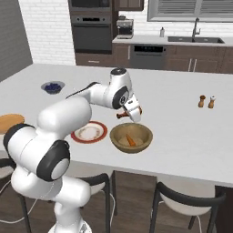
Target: Pick the chicken drumstick and carrot from their plates and place them in the bowl. Then put the bowl in the fridge.
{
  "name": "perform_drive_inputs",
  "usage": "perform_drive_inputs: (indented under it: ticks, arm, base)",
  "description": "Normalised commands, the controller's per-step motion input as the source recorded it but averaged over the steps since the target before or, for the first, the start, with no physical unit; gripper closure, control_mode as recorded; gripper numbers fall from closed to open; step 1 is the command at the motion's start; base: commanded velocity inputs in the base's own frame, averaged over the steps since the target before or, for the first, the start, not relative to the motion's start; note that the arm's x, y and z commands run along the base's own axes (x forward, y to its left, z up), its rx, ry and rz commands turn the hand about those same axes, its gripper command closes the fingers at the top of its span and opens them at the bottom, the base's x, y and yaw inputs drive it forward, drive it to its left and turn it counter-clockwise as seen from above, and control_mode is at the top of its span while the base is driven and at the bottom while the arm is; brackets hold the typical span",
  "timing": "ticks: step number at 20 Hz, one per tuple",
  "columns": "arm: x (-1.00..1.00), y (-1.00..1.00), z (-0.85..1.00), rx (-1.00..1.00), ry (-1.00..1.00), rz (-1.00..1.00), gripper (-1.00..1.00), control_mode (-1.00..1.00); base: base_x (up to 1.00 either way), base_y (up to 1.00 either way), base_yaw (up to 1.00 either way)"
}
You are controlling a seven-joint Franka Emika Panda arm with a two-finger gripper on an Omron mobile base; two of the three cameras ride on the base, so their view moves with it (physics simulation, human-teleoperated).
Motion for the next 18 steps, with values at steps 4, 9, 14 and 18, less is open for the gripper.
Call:
perform_drive_inputs:
  ticks: [4, 9, 14, 18]
  arm:
    - [0.38, -0.82, -0.37, 0.0, -0.01, 0.09, 1.0, -1.0]
    - [0.37, -0.03, -0.58, -0.07, 0.02, 0.13, 1.0, -1.0]
    - [0.37, 0.22, -0.77, 0.0, 0.0, 0.11, 1.0, -1.0]
    - [0.39, 0.32, -0.6, 0.02, 0.01, 0.04, 1.0, -1.0]
  base:
    - [0.0, 0.0, 0.0]
    - [0.0, 0.0, 0.0]
    - [0.0, 0.0, 0.0]
    - [0.0, 0.0, 0.0]
